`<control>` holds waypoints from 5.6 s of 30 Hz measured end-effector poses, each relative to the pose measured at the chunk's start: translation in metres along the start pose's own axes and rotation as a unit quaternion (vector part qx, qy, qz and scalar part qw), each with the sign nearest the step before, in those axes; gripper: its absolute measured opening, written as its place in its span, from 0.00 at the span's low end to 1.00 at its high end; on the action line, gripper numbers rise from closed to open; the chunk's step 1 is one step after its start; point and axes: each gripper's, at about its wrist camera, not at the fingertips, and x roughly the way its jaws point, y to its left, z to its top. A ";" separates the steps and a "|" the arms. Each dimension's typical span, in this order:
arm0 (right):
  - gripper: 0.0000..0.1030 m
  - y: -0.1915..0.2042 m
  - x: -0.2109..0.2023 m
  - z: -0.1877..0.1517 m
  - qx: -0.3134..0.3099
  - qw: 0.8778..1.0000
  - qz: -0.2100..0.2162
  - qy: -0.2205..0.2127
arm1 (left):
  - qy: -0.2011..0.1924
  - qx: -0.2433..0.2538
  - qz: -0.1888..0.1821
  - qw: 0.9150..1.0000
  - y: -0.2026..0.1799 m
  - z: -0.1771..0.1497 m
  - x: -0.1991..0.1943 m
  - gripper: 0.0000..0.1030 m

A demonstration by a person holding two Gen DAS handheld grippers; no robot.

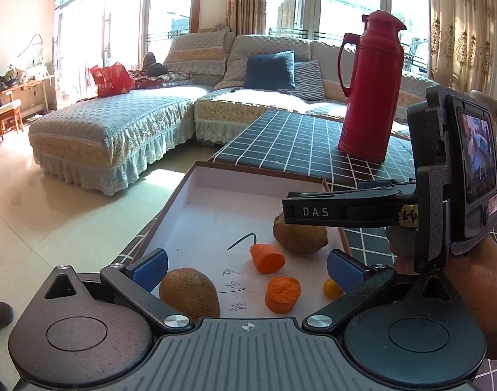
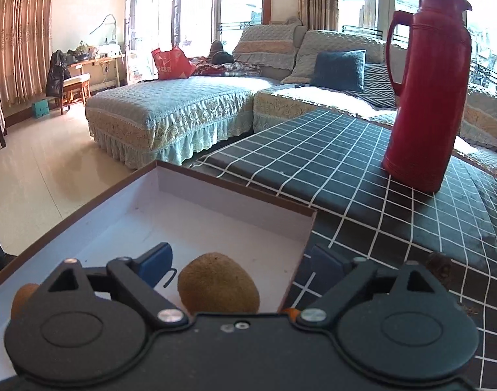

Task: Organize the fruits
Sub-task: 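Carry the kiwi with the right gripper into the white tray and release, then reach the left gripper to another carrot chunk and close on it, then carry the carrot chunk with the left gripper into the tray and release, then reach the right gripper to the stickered kiwi and close on it, then carry the stickered kiwi with the right gripper into the tray and release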

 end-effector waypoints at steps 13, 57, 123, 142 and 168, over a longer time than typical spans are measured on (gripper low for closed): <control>0.92 -0.102 -0.116 -0.047 0.091 0.985 -0.128 -0.076 | 0.007 -0.004 -0.032 0.999 -0.042 -0.001 0.007 1.00; 0.93 -0.173 -0.214 -0.132 0.148 0.970 -0.164 -0.102 | 0.049 0.098 -0.073 0.991 -0.228 -0.007 0.124 0.35; 0.93 -0.148 -0.196 -0.132 0.123 0.979 -0.144 -0.078 | -0.007 0.039 0.055 0.998 -0.055 0.030 0.050 0.86; 0.97 -0.129 -0.122 -0.116 0.089 0.987 -0.127 -0.032 | -0.014 0.037 0.056 0.998 -0.061 0.024 0.042 1.00; 0.81 -0.128 -0.003 -0.070 0.044 0.988 -0.144 0.030 | -0.006 -0.005 0.071 0.997 -0.033 0.030 0.068 1.00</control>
